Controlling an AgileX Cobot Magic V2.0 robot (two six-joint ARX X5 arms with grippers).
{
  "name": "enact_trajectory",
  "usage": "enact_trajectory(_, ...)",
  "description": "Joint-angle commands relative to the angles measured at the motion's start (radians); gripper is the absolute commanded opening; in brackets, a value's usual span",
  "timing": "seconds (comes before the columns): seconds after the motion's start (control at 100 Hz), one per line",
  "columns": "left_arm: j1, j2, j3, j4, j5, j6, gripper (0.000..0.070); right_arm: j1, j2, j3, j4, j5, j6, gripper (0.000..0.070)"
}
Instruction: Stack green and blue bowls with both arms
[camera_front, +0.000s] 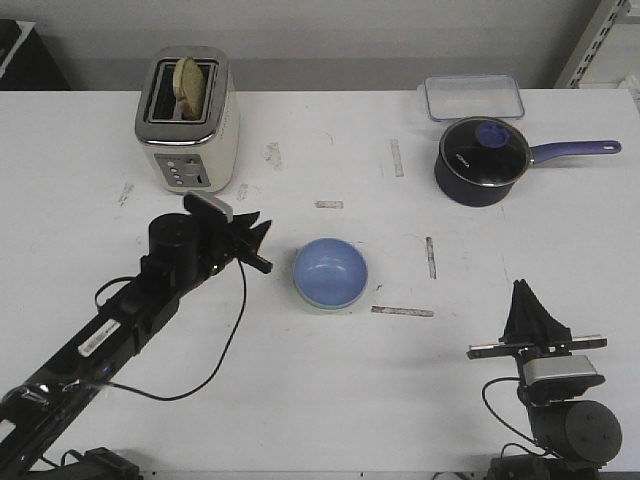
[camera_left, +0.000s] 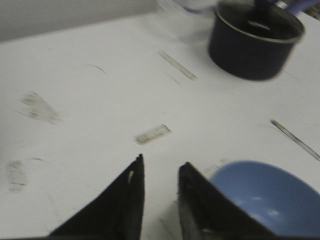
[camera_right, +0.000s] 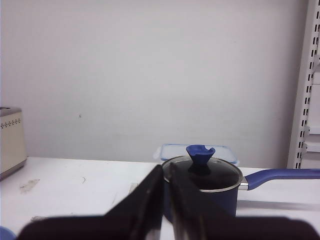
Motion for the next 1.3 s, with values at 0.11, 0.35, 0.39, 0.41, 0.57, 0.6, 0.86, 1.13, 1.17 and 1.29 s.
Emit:
enact_trajectory(0.11,0.067,-0.135,-0.156,0.102,-0.092,0.021,0.0001,0.002,-0.002,0.003,0.01,0.0,-0.012,0.0007)
enact_trajectory(0.35,0.197,-0.347,-0.347,0.105,-0.092,0.02,0.0001,0.002,-0.002,0.003,0.01,0.0,-0.012,0.0007)
enact_trajectory(0.39,0.219,-0.384,-0.378,0.105,-0.092,0.02,0.0001,0.002,-0.002,0.003,0.01,0.0,-0.012,0.0007)
enact_trajectory(0.41,0.23,-0.402,-0.394,0.105,-0.092,0.02,0.0001,0.002,-0.002,0.003,0.01,0.0,-0.012,0.0007)
enact_trajectory(0.57,0.298,-0.559,-0.521,0.104,-0.092,0.02,0.0001,0.002,-0.002,0.003,0.01,0.0,-0.012,0.0007)
enact_trajectory(0.6,0.307,-0.591,-0.544,0.103,-0.092,0.02,0.0001,0.002,-0.002,0.003,0.01,0.0,-0.012,0.0007)
enact_trajectory(0.86,0.34,-0.845,-0.626,-0.043,-0.091,0.02,0.0001,0.002,-0.002,0.003,0.01,0.0,-0.012,0.0007)
enact_trajectory(1.13,0.34,-1.02,-0.626,-0.057,-0.091,0.02,0.0001,0.002,-0.002,0.003,0.01,0.0,-0.012,0.0007)
enact_trajectory(1.17,0.34,-1.04,-0.626,-0.057,-0.091,0.02,0.0001,0.002,-0.002,0.003,0.01,0.0,-0.012,0.0007)
enact_trajectory(1.29,0.34,-1.088,-0.626,-0.06,-0.101,0.02,0.0002,0.002,-0.002,0.003,0.01,0.0,-0.012,0.0007)
